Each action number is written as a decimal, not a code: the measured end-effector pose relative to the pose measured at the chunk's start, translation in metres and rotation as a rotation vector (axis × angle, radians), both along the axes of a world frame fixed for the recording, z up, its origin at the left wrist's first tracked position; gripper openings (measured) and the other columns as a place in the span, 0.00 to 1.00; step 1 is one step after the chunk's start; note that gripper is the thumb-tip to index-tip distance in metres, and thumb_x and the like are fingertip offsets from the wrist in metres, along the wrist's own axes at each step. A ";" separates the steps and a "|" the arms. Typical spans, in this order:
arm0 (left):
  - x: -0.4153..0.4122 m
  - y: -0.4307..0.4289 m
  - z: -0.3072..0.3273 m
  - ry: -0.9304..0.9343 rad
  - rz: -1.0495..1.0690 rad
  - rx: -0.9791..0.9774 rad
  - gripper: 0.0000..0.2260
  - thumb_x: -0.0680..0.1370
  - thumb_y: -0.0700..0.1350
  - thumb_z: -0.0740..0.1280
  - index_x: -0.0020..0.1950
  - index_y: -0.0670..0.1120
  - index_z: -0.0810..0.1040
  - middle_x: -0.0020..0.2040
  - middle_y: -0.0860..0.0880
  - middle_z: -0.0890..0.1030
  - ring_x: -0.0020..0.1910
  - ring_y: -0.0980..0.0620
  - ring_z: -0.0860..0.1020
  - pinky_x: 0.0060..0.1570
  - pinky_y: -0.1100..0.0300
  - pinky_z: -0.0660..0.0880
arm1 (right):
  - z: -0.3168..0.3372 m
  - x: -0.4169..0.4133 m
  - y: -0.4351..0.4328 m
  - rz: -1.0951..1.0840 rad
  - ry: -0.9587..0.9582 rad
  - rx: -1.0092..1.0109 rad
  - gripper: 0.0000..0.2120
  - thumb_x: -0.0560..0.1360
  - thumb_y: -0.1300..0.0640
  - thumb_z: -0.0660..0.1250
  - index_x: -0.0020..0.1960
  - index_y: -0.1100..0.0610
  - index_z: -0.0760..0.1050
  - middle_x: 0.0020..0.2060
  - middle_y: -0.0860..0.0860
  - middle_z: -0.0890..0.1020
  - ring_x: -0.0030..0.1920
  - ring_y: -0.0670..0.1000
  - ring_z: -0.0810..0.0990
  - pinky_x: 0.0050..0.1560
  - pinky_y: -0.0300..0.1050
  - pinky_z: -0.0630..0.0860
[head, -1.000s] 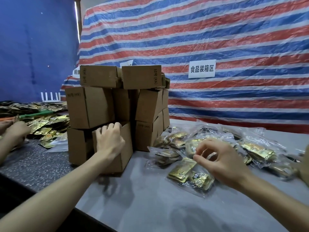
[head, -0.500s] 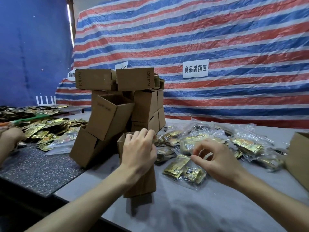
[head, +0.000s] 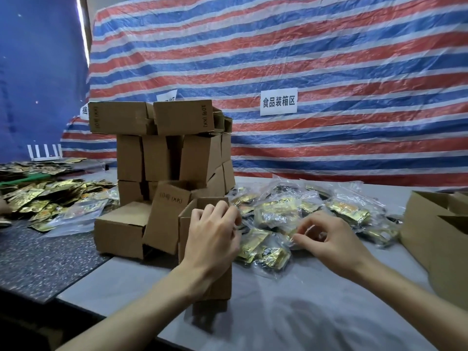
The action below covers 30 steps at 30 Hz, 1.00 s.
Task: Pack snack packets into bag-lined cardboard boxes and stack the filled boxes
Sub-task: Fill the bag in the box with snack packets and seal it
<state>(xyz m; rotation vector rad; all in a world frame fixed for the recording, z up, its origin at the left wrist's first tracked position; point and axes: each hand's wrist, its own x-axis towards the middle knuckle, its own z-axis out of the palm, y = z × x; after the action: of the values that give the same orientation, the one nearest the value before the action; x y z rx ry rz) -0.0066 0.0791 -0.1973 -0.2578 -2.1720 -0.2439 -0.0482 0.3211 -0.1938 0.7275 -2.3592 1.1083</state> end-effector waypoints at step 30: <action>-0.005 0.065 -0.055 -0.105 -0.493 0.519 0.36 0.71 0.64 0.69 0.76 0.57 0.62 0.71 0.60 0.65 0.73 0.61 0.63 0.72 0.57 0.65 | -0.013 -0.002 0.054 -0.307 -0.082 -0.151 0.15 0.77 0.51 0.69 0.38 0.62 0.75 0.39 0.58 0.80 0.43 0.58 0.78 0.41 0.53 0.73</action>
<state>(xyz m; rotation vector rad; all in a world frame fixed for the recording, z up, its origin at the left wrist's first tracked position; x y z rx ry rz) -0.0115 0.1445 -0.2519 -0.4841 -2.0315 -1.0980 -0.0505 0.3756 -0.2070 0.2598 -2.3227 1.1793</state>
